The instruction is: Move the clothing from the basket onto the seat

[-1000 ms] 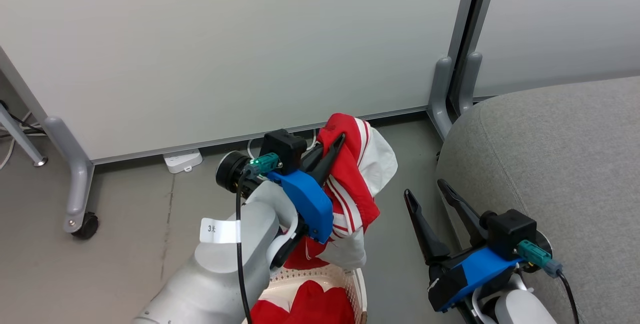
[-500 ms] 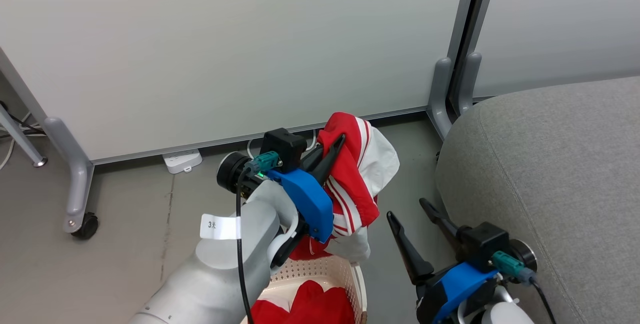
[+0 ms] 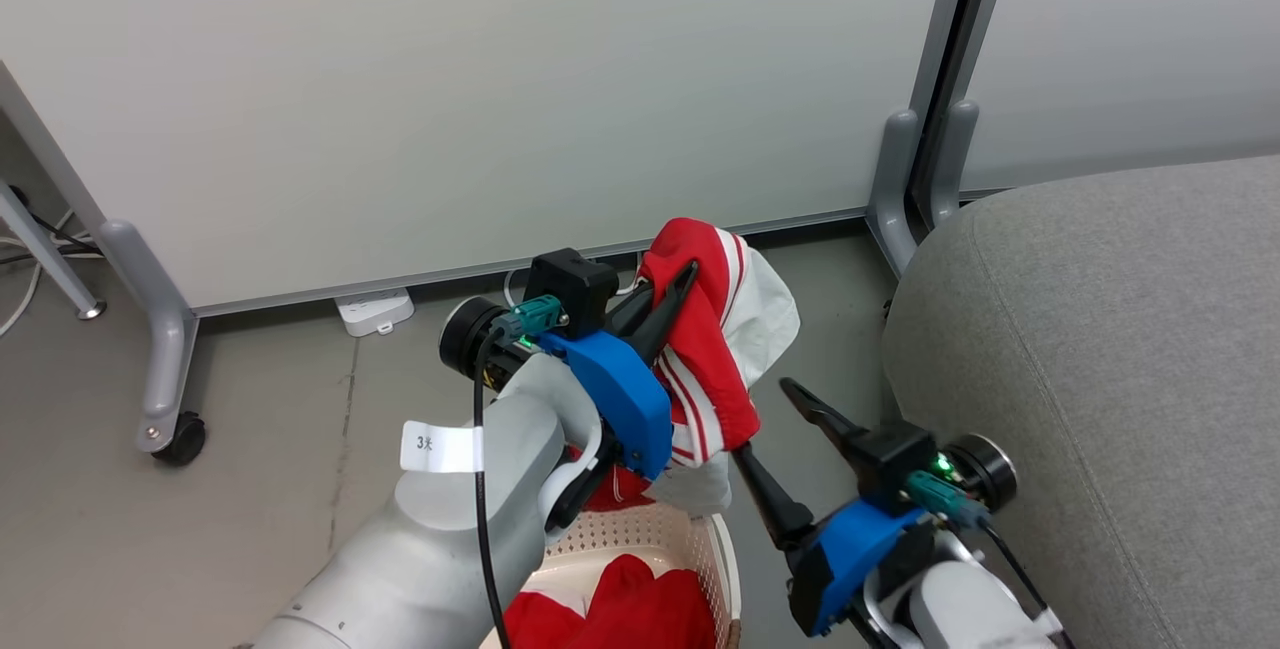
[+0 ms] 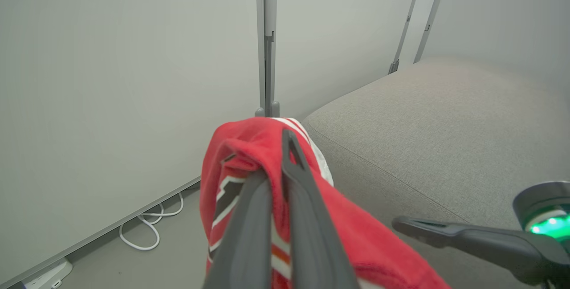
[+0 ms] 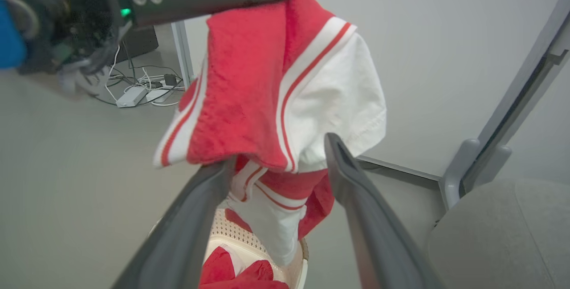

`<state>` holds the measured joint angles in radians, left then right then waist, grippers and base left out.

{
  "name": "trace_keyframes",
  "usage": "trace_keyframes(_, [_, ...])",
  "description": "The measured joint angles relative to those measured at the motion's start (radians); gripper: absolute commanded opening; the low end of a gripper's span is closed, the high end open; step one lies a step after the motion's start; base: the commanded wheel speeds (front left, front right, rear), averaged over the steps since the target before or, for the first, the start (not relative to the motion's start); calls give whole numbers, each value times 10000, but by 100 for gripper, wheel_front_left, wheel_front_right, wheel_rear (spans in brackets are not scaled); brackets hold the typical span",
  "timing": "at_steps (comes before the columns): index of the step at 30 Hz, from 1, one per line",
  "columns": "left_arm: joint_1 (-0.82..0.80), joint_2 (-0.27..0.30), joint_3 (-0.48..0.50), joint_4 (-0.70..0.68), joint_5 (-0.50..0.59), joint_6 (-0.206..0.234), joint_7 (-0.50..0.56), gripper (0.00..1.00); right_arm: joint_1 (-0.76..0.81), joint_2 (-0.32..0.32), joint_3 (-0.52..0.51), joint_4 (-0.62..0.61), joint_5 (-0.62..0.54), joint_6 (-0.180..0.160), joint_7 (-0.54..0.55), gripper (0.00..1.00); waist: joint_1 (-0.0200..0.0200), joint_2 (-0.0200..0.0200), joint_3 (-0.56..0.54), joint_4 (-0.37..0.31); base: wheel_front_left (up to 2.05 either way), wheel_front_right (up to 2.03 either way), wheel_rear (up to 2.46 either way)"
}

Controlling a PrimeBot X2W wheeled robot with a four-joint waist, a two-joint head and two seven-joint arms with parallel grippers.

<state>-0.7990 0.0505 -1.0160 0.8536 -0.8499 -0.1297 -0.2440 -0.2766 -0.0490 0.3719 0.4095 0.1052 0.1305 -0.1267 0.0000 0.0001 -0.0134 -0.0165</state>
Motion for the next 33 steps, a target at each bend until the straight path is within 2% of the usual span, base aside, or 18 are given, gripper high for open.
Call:
trace_keyframes(13, [-160, 2, -460, -196, -433, 21, -48, 0, -2376, 6, 1632, 2376, 734, 2, -556, 100, 1, 0, 56, 185, 0, 0, 0])
trace_keyframes(14, [-175, 0, -516, -207, -487, 56, -52, 0, -2508, 4, 1701, 2568, 895, 2, -566, 96, 0, 0, 51, 205, 0, 0, 0])
trace_keyframes(15, [-180, -2, -556, -222, -514, 58, -56, 0, -2599, 4, 1724, 2698, 1099, 0, -596, 30, 0, 0, 45, 226, 0, 0, 0])
trace_keyframes(16, [-182, -2, -589, -230, -558, 59, -56, 0, -2704, 2, 1768, 2840, 1235, 0, -608, 0, 1, 0, 40, 244, 0, 0, 0])
trace_keyframes(33, [-250, 0, -817, 15, -855, 105, -132, 0, -3114, 4, 2301, 3858, 2215, 2, -1101, 0, 1, 0, -72, 114, 0, 0, 0])
